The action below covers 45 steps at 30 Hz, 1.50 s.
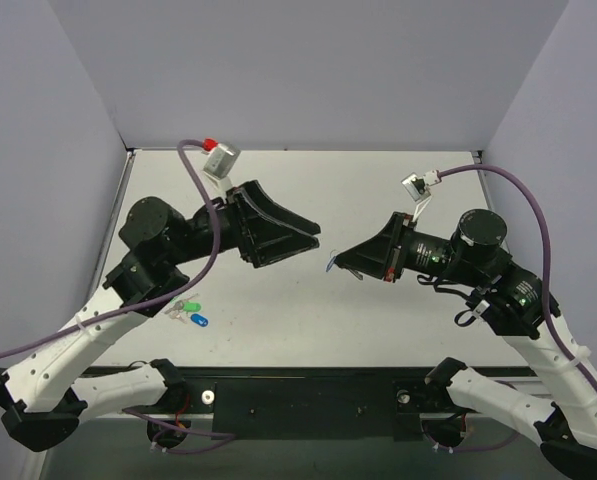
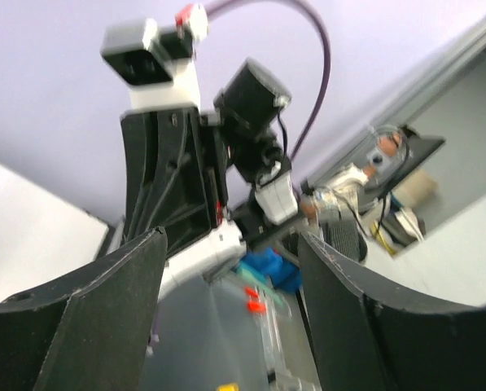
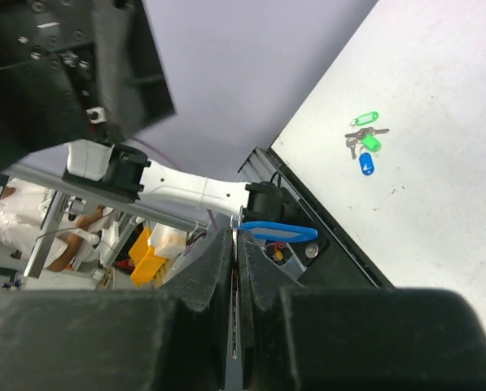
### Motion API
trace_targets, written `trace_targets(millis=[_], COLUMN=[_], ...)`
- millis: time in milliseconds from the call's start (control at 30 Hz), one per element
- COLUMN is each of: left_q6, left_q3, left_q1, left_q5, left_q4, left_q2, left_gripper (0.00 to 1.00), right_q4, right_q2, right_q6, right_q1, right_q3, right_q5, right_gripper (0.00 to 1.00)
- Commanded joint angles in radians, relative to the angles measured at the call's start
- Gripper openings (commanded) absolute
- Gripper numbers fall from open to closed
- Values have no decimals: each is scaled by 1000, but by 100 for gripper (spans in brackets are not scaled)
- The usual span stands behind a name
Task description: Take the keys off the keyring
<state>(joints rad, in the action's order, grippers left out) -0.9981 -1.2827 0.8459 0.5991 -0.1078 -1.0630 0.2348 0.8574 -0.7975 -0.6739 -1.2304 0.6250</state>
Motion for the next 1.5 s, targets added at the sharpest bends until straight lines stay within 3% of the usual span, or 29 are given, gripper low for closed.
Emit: trace_targets(millis=[0,100,167,400,567,1167,1467], left_q6=[4,-81,-137,-171,-143,-91,-97], left_q3=[12,77,126,193,169,131,121], left_q1=[-47,-77,-94,-93,-76,-34,-33], left_q5=[-224,-292,-301,-398,-378,-410,-375], left_q4=[-15,-117,-203,-280,-285,-274,-285], left_q2=[80,120,135,172,141,63,49], left_gripper=[75,68,52,51,55,54,46], right_q4=[-17,-63,-123,-460,-684,-747,-759], right_q2=[-9,-15,-21,-31,28,91,111], right_q6=[4,-29,-64,-221,-304,-336,-333], right_q1=[7,5,7,5,4,-7,-21], right_q3=[-3,14,32,109,141,97,88], right_q5=[-88,-117,-133,-185,-166,-122,-125], right_gripper=[0,0,0,0,0,0,0])
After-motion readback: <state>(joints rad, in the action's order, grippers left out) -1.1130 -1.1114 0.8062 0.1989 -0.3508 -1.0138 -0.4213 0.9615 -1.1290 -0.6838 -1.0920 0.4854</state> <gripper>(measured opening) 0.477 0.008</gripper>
